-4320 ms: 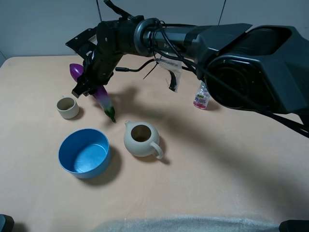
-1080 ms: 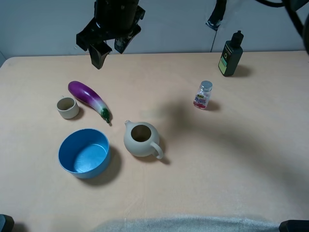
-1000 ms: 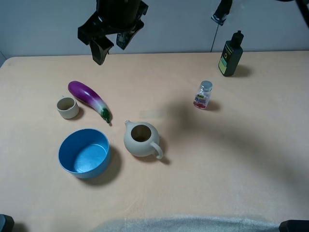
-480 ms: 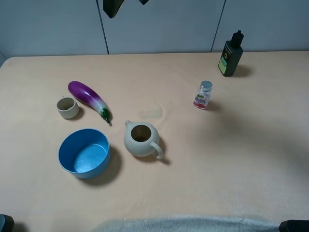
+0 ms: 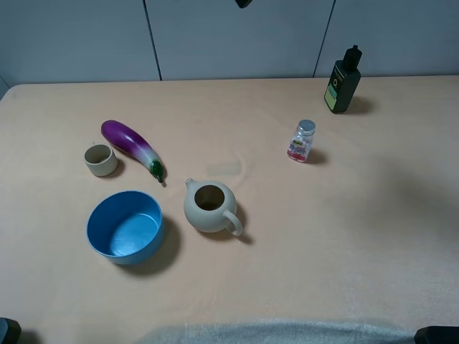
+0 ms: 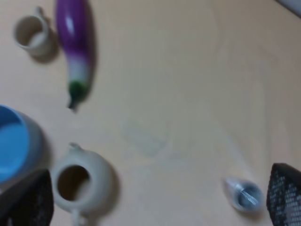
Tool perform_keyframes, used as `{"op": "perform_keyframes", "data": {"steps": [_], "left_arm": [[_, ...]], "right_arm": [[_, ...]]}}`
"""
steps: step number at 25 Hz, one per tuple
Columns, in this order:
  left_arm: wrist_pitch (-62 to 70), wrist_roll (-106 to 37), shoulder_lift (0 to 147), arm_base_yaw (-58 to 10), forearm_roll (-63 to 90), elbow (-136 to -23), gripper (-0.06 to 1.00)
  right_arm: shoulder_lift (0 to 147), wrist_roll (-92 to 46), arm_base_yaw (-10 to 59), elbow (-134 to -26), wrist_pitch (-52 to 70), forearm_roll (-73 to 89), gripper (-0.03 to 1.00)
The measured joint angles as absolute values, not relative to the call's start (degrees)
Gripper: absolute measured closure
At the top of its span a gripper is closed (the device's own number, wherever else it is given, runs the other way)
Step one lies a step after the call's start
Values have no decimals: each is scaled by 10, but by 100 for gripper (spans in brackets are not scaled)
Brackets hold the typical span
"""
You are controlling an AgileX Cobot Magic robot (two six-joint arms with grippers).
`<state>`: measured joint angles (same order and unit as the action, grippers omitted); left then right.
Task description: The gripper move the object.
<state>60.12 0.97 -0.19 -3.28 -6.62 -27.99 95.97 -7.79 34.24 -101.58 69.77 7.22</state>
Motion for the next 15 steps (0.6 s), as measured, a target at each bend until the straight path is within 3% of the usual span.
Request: {"op": "perform_keyframes", "data": {"steps": [15], "left_arm": [[601,10,-2,-33,-66,-280,-5]], "right_arm": [[752,-65,233,-832,698,13,28]]}}
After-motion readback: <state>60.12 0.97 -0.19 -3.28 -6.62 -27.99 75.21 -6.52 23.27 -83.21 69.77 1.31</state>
